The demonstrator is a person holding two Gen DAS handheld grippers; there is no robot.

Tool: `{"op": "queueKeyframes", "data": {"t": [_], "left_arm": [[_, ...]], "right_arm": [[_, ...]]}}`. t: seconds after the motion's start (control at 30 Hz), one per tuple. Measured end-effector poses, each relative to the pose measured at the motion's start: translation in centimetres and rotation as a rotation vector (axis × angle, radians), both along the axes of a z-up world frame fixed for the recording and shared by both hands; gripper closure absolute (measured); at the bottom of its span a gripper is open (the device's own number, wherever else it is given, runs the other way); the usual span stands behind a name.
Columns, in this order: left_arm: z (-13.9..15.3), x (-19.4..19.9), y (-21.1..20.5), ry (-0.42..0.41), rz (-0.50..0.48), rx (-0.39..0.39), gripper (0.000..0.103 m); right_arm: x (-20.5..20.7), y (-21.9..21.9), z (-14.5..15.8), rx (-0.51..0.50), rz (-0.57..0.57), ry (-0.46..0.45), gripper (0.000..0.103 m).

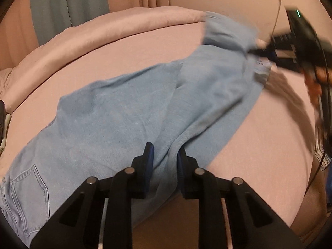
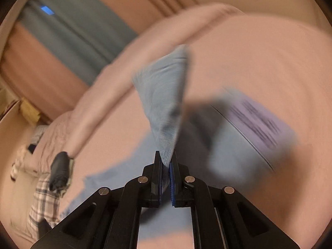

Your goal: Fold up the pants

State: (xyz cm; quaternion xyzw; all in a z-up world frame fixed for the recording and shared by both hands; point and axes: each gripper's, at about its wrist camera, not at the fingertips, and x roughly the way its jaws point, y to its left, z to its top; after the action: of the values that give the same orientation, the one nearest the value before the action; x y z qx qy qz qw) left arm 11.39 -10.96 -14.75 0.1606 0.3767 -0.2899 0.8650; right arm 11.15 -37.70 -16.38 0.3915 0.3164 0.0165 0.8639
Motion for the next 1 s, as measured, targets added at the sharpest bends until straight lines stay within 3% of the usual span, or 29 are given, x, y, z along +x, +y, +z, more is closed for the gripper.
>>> {"op": "queueKeyframes", "data": {"t": [0.07, 0.17, 0.23, 0.33, 0.4, 0.47, 0.5, 0.6, 0.7, 0.8, 0.83, 0.93, 1.0], "left_arm": [[0.3, 0.4, 0.1, 0.001, 0.002, 0.012, 0.082], [-0.1, 0.7, -0.1, 0.007, 0.002, 0.047, 0.082], [-0.3, 0.9, -1.0, -0.001, -0.003, 0.082, 0.082], [-1.1, 0.6, -2.1, -0.034, -0.024, 0.152, 0.082], [-1.2, 0.5, -2.5, -0.049, -0.048, 0.183, 0.088], [-1.0, 0.5, -2.4, -0.05, -0.063, 0.191, 0.092], [-0.7, 0.5, -2.4, -0.052, -0.075, 0.189, 0.093], [0.2, -0.2, -2.1, -0.081, -0.109, 0.158, 0.093], [0.0, -0.8, -2.4, -0.067, -0.167, 0.156, 0.094], [-1.6, -1.0, -2.9, -0.044, -0.204, 0.193, 0.099], [-1.7, -1.0, -3.0, -0.044, -0.206, 0.193, 0.099], [-1.2, -0.9, -2.7, -0.034, -0.194, 0.179, 0.099], [-0.9, -1.3, -2.1, -0.023, -0.187, 0.163, 0.09]], "right_arm": [[-0.8, -1.3, -3.0, 0.079, -0.011, 0.047, 0.096], [-1.7, -3.0, -5.1, 0.249, -0.055, 0.035, 0.086], [-2.3, -3.4, -5.3, 0.267, -0.087, 0.022, 0.075], [-1.9, -3.5, -4.4, 0.23, -0.113, 0.021, 0.067], [-1.3, -3.0, -3.8, 0.188, -0.112, 0.035, 0.068], [0.7, -3.1, -2.7, 0.103, -0.102, 0.065, 0.084], [0.7, -3.3, -2.3, 0.074, -0.093, 0.058, 0.097], [0.6, -3.6, 0.5, 0.005, -0.087, -0.025, 0.097], [-1.0, -4.2, 1.4, -0.024, -0.131, -0.079, 0.097], [-1.2, -4.8, -1.9, 0.003, -0.135, 0.017, 0.097], [-0.7, -5.0, -3.7, -0.023, -0.125, 0.088, 0.097], [-0.9, -5.3, -4.6, -0.003, -0.123, 0.073, 0.097], [-1.0, -5.8, -4.5, 0.021, -0.114, 0.097, 0.095]]}}
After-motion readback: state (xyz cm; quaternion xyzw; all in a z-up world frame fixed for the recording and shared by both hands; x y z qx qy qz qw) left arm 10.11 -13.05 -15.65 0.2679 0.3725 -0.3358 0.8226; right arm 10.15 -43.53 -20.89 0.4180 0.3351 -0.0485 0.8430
